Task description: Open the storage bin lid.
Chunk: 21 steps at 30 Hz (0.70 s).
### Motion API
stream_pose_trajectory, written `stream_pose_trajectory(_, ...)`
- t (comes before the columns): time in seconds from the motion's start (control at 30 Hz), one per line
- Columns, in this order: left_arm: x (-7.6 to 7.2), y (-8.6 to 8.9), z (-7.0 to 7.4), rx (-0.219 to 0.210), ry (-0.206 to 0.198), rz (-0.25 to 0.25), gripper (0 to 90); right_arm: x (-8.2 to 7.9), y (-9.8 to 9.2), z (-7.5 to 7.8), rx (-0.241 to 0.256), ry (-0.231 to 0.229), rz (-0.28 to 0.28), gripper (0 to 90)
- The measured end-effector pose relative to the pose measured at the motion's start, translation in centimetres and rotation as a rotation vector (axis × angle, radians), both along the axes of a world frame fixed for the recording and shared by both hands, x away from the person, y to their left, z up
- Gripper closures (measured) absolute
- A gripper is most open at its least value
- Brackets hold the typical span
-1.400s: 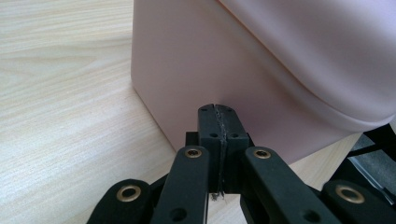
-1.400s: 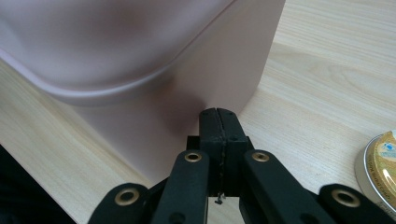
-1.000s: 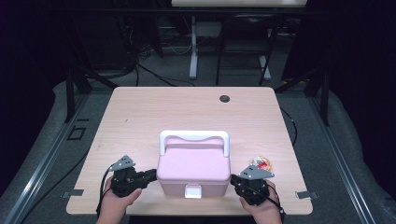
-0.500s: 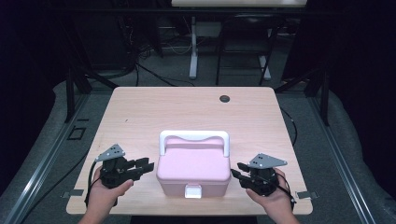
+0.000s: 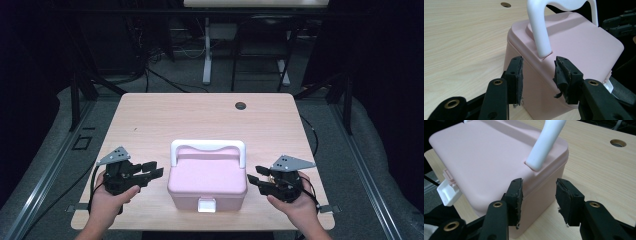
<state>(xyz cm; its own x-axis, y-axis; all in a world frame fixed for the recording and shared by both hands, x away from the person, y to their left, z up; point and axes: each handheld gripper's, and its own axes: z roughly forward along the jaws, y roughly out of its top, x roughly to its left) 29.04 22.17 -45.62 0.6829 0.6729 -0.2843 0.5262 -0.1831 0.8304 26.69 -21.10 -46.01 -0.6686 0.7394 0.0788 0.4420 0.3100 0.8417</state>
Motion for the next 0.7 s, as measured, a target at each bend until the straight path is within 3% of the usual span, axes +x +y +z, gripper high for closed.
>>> stream_pose_trajectory(0.53,1.0,-1.3,0.9,-0.003,0.001,-0.03,53.0,0.5,0.4,2.1,0.075,-0.027,0.04,54.7)
stream_pose_trajectory(0.7,1.1,-1.6,0.9,0.012,-0.015,-0.041,50.8,0.8,1.1,2.4,0.068,-0.05,0.058,52.6)
